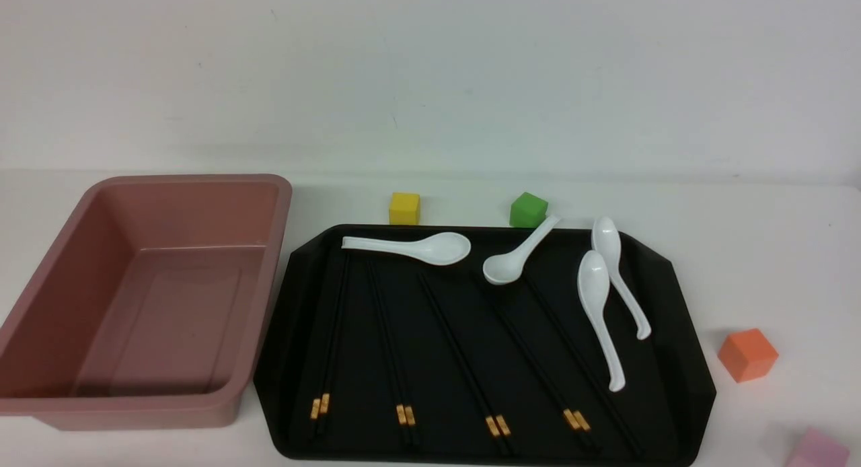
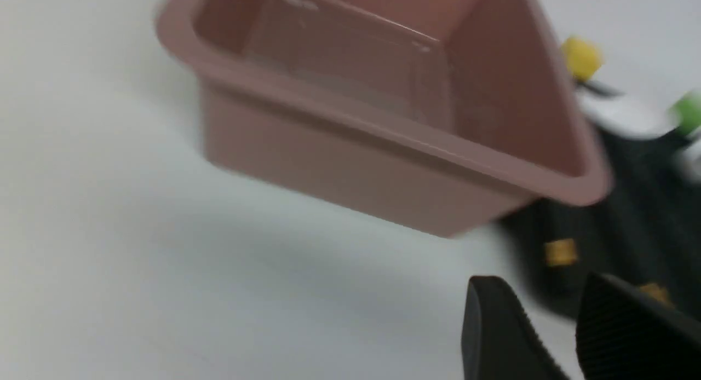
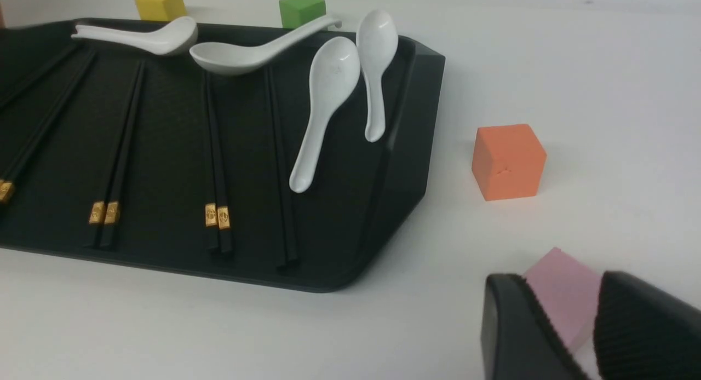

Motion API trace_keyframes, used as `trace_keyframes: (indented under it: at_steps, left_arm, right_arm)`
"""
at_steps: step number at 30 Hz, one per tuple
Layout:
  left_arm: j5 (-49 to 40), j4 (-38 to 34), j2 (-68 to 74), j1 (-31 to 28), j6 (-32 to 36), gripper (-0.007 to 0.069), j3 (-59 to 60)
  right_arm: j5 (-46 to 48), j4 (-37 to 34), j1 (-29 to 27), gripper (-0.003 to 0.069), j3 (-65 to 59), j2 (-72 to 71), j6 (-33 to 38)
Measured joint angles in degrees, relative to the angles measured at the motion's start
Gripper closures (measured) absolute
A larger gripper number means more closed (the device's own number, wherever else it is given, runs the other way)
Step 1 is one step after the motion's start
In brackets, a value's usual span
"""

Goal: On white tablecloth take chopsticks from black tray and put them in box.
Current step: 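Reach over to the black tray and grasp a pair of chopsticks with the left gripper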

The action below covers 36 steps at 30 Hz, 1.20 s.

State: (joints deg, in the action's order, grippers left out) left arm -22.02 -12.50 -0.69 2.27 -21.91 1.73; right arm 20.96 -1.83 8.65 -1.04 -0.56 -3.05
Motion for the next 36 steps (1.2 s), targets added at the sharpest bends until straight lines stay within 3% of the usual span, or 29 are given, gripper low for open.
trace_keyframes:
  at_steps: [3,6,10,19,24,30,34,36]
  left_arm:
    - [0.0,-12.9,0.0,0.0,-8.0,0.0386,0.0]
    - [0.2,-30.3,0.0,0.0,-19.2,0.0386,0.0]
    - [1.9,-42.1,0.0,0.0,-23.0,0.0386,0.0]
    - [10.5,-45.5,0.0,0.0,-23.6,0.0386,0.0]
    - [17.5,-47.0,0.0,0.0,-20.6,0.0386,-2.3]
    - [29.4,-47.9,0.0,0.0,-11.8,0.0386,-11.5]
    - [28.8,-47.6,1.8,0.0,-5.0,0.0412,-18.9]
    - [24.8,-45.8,7.0,0.0,1.7,0.0456,-23.8]
  right_arm:
    - [0.0,0.0,0.0,0.0417,0.0,0.0,0.0]
    - [0.0,0.0,0.0,0.0417,0.0,0.0,0.0]
    - [0.0,0.0,0.0,0.0417,0.0,0.0,0.0]
    - [0.0,0.0,0.0,0.0417,0.0,0.0,0.0]
    - [0.0,0.0,0.0,0.0417,0.0,0.0,0.0]
    - [0.0,0.0,0.0,0.0417,0.0,0.0,0.0]
    - [0.0,0.0,0.0,0.0417,0.0,0.0,0.0]
    - [0.0,0.0,0.0,0.0417,0.0,0.0,0.0]
